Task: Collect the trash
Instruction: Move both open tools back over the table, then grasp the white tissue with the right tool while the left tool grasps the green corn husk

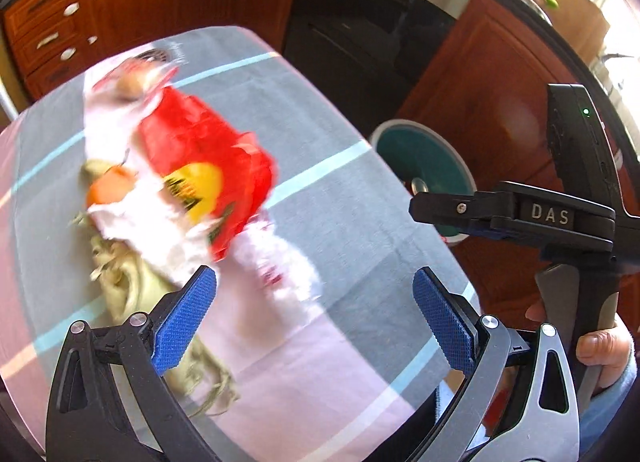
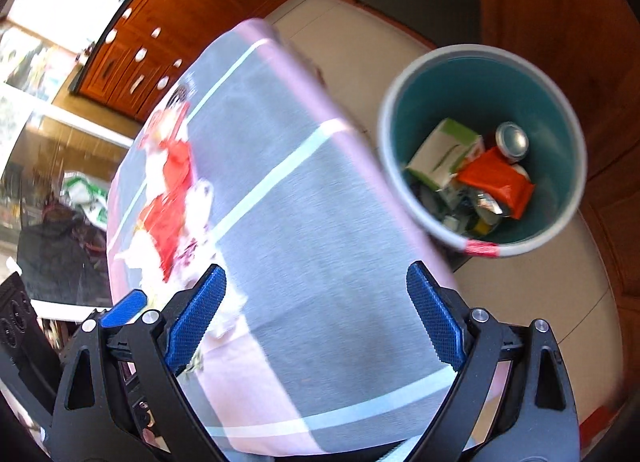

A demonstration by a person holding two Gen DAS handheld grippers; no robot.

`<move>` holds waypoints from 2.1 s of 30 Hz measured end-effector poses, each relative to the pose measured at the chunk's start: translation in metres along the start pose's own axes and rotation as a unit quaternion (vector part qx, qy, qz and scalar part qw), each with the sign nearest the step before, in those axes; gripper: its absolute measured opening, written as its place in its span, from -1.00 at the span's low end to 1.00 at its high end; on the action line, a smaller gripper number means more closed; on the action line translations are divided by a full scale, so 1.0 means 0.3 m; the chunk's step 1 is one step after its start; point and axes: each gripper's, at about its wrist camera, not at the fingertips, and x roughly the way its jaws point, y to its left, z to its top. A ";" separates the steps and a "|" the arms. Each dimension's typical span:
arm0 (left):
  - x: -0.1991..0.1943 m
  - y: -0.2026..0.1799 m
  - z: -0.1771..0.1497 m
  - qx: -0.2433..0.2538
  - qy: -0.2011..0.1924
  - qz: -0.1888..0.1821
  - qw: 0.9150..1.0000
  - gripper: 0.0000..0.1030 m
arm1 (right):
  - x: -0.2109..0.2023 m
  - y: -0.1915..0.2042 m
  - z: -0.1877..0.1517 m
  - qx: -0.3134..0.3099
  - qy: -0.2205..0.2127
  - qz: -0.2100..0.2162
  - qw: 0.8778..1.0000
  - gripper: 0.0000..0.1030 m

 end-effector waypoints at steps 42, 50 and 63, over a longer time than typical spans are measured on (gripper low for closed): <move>-0.080 0.636 -0.247 -0.169 -0.014 0.043 0.985 0.82 | 0.411 0.640 -0.052 -0.174 0.071 -0.048 0.981 0.31; -0.095 0.609 -0.220 -0.153 -0.018 0.054 0.987 0.83 | 0.427 0.588 -0.064 -0.174 0.064 -0.049 0.982 -0.56; 0.037 0.508 -0.102 -0.087 0.006 0.104 0.991 0.25 | 0.159 0.543 -0.005 -0.145 0.015 0.059 0.988 -0.58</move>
